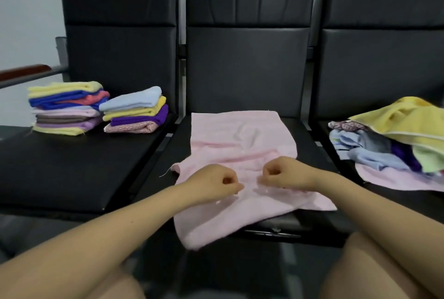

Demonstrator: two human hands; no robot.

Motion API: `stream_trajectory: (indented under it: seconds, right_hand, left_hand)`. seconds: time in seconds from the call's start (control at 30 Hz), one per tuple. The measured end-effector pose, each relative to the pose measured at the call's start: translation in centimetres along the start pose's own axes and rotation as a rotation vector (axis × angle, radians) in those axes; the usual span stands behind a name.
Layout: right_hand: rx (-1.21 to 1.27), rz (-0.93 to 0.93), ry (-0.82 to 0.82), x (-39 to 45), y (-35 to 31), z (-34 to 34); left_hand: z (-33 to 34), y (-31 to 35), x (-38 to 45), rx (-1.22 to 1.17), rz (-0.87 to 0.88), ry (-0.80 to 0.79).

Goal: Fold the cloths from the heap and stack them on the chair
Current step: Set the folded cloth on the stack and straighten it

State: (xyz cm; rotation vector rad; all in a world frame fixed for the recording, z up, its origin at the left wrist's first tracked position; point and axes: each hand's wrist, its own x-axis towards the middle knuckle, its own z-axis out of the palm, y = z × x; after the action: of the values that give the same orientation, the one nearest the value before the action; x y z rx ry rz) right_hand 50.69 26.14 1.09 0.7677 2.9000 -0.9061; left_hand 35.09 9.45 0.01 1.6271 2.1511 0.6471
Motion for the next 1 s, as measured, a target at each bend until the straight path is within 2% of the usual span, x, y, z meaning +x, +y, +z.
stream_trajectory:
  seconds: [0.07,0.17,0.33,0.4,0.47,0.53,0.6,0.63,0.7,0.8,0.9,0.93,1.0]
  right_hand:
    - [-0.121,-0.024,-0.079,-1.0,0.3,0.1]
    - [-0.169,-0.035,-0.121,-1.8,0.7,0.3]
    - [-0.133,-0.102,-0.146,-1.7,0.6,1.0]
    - [-0.139,-0.143,-0.127,-1.1,-0.1,1.1]
    - [-0.063,-0.107,-0.043,-0.4,-0.6,0.7]
    - [0.174,-0.051,0.040,0.4,-0.8,0.3]
    - [0.371,-0.019,0.047,1.2,-0.7,0.2]
    - [0.399,0.003,0.033,1.6,-0.5,0.4]
    - [0.334,0.069,0.047,2.7,-0.1,0.9]
    - [-0.046,0.119,0.292,4.4,1.4,1.1]
    - [-0.214,-0.099,0.566,4.5,1.6,0.5]
    - [-0.206,-0.217,0.599,4.3,1.5,0.3]
    - [-0.190,-0.385,0.509,3.5,0.8,0.5]
  left_hand:
    - [0.8,-0.4,-0.7,0.102,0.054,-0.069]
    - [1.4,-0.9,-1.0,0.218,0.128,-0.093]
    - [1.4,-0.9,0.1,0.099,0.231,-0.132]
    - [0.7,-1.2,1.1,-0.046,0.142,-0.115]
    - [-0.4,-1.6,2.2,-0.244,-0.004,-0.054]
    - [-1.3,-2.0,3.2,-0.393,-0.103,0.009]
    - [-1.8,-2.2,4.0,-0.436,-0.120,0.037]
    - [-1.9,-2.4,4.2,-0.400,-0.104,0.035]
    - [-2.0,-3.2,4.9,-0.127,-0.043,0.035]
    - [-2.1,-4.8,5.7,0.309,-0.044,0.117]
    - [-2.6,-4.7,5.6,0.381,0.036,0.350]
    - [-2.8,-4.5,5.4,0.364,0.101,0.407]
    - [-2.9,-3.2,4.7,0.316,0.195,0.419]
